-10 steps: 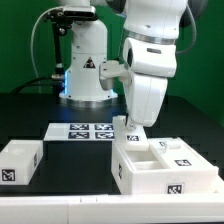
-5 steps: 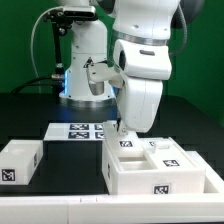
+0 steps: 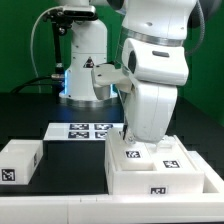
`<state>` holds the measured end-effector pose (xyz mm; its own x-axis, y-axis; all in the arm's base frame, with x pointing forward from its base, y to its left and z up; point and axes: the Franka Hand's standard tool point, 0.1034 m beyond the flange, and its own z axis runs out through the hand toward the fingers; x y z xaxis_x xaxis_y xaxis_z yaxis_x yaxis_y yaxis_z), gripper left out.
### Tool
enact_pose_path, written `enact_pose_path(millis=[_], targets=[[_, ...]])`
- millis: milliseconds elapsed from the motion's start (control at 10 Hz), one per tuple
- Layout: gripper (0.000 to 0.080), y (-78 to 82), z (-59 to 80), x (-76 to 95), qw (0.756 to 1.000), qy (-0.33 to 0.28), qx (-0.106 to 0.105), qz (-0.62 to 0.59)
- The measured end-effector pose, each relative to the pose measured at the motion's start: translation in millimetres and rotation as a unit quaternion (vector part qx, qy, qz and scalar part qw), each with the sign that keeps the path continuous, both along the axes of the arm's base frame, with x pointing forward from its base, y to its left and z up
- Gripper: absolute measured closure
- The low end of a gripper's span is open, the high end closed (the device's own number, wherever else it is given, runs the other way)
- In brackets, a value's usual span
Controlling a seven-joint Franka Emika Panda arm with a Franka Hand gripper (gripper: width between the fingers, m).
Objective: Assemble cabinet
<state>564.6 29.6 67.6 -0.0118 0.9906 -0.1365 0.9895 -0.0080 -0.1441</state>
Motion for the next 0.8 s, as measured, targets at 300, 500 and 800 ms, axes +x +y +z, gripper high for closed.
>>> enact_pose_path(millis=[300,500,800], targets=[[0.0735,-1.2,-0.6,-0.3,1.000,0.000,-0.001,-0.002],[0.0735,-2.9,-2.0,4.8,1.000,0.007,-0.003,-0.005],[0.0735,-3.1,-4.8,28.0,1.000,-0.001,-0.007,-0.009]])
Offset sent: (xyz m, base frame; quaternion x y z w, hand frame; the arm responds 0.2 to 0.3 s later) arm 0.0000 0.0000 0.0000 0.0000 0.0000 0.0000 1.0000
